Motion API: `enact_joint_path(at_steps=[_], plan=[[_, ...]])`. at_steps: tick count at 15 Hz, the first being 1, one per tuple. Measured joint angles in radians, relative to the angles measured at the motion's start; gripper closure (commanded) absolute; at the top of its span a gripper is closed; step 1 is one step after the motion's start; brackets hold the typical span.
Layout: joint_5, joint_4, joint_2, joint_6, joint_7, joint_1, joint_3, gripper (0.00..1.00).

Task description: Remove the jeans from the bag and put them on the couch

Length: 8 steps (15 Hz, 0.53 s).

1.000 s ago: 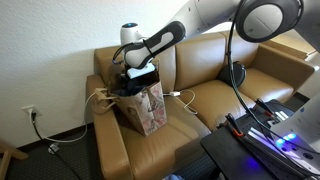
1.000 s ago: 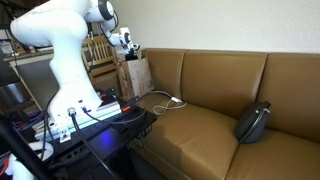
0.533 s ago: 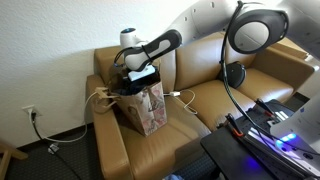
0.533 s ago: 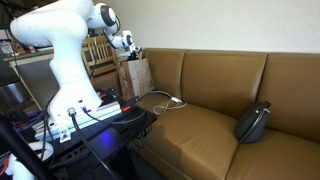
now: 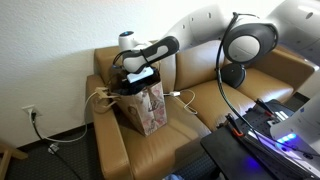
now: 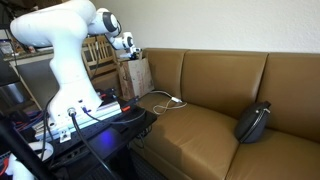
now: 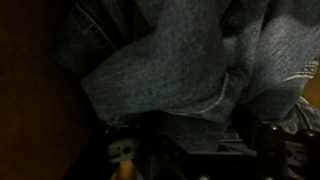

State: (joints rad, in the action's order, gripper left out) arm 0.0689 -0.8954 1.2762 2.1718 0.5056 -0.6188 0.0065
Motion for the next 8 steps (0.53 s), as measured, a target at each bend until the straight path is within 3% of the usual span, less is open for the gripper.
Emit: enact_joint_path(at_steps=[7,8], plan=[[0.000,0.042,0.018,0.000,-0.023,0.001,0.002,0.97],[0.000,0.043,0.018,0.000,-0.024,0.002,0.002,1.00]])
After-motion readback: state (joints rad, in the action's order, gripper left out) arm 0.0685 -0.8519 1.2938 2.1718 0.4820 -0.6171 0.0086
